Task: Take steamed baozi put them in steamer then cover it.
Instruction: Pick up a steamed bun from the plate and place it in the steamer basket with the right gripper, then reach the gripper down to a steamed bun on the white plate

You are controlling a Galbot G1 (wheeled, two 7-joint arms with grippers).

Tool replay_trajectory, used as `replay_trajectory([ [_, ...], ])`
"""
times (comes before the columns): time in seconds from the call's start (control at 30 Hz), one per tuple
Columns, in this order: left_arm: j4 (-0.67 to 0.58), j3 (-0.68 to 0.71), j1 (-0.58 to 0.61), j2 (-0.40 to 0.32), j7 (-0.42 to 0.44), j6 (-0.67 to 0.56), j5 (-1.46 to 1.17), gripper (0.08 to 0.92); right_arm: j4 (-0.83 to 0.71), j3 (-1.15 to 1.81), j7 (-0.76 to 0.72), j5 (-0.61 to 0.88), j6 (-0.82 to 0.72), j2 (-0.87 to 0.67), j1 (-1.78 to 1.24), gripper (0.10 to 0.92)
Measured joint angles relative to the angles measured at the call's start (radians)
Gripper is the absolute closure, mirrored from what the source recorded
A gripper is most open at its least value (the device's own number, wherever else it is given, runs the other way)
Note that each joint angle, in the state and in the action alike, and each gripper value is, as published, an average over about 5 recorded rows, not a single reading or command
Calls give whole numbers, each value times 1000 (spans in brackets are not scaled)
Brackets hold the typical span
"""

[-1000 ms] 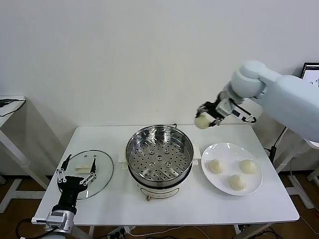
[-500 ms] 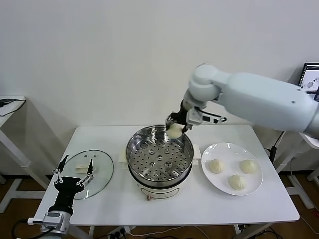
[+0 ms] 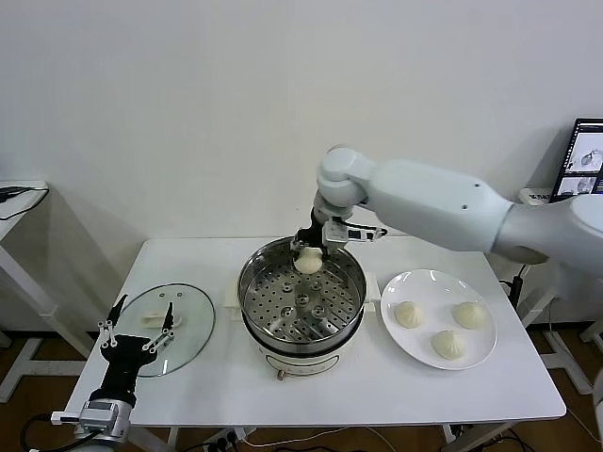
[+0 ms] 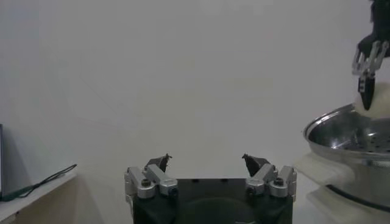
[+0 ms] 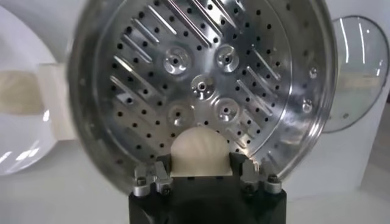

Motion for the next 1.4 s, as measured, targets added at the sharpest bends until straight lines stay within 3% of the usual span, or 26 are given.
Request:
replay_trajectory([
  [0.2, 3, -4, -1, 0, 2, -3, -3, 177, -34, 8, 5, -27, 7, 26, -32, 356],
  [0.47, 2, 1, 1, -6, 3, -6, -4, 177, -40, 18, 8, -33, -4, 31, -43, 208],
  [0.8, -10, 6, 9, -9, 0, -7, -2, 177, 37, 32, -48, 110, -76, -62, 41, 203],
  [1.13, -11, 25, 12, -14, -3, -11, 8, 177, 204, -45, -141, 377, -386, -327, 170, 203],
  [1.4, -14, 43, 14, -17, -5, -17, 14, 177, 272, -41, -180, 484, -672, -526, 126, 203],
])
